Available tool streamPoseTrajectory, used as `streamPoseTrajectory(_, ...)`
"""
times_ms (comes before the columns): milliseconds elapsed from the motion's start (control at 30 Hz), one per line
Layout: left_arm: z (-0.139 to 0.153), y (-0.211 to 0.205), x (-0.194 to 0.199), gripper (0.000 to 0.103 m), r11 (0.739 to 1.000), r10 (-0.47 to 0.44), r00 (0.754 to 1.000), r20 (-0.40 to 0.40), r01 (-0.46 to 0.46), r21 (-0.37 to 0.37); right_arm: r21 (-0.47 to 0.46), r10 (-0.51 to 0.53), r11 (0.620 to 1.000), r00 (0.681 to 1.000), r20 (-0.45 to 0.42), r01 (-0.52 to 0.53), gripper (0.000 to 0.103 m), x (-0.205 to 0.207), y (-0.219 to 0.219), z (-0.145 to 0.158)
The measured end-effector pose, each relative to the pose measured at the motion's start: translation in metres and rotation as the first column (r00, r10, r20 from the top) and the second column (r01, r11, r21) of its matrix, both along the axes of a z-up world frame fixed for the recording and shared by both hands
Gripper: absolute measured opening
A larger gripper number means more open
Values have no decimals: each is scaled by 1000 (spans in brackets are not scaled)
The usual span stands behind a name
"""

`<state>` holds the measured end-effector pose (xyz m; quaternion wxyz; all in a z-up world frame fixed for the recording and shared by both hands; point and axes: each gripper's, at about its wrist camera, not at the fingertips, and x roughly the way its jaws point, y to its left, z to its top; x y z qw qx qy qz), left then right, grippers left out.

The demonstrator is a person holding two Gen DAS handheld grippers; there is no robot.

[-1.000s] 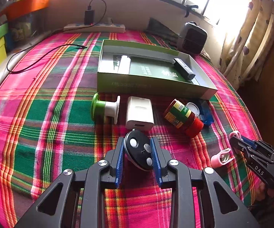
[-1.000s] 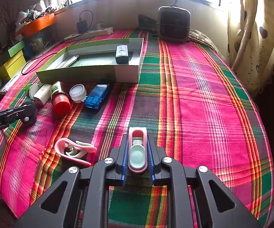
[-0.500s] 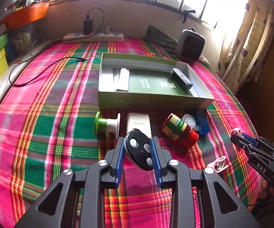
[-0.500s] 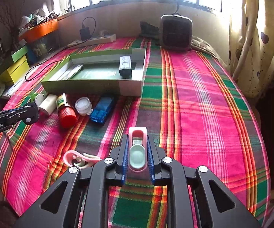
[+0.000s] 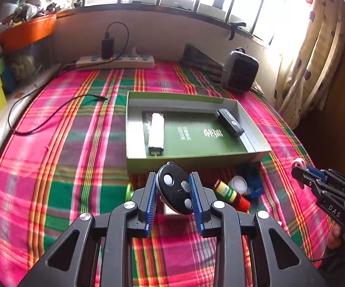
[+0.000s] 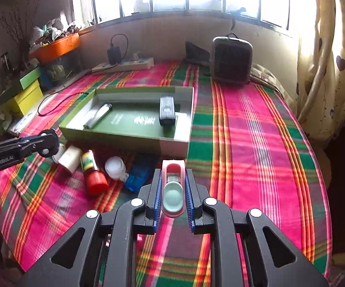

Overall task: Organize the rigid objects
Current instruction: 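Carry key fob in left gripper and lens case in right gripper into box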

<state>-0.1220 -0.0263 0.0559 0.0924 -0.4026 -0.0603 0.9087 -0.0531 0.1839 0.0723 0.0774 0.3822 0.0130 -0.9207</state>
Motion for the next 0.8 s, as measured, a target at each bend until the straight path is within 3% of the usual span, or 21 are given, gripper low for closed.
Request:
streamPoseTrajectory(300, 4, -5, -30, 26, 1000, 9, 1000, -5, -10, -16, -7, 37, 999, 999, -16, -37, 18, -30, -15, 13)
streamPoseTrajectory(800, -1, -10, -82, 26, 999, 1, 1000, 16, 0, -38, -66, 131, 990, 990, 48, -128, 18, -96, -44, 8)
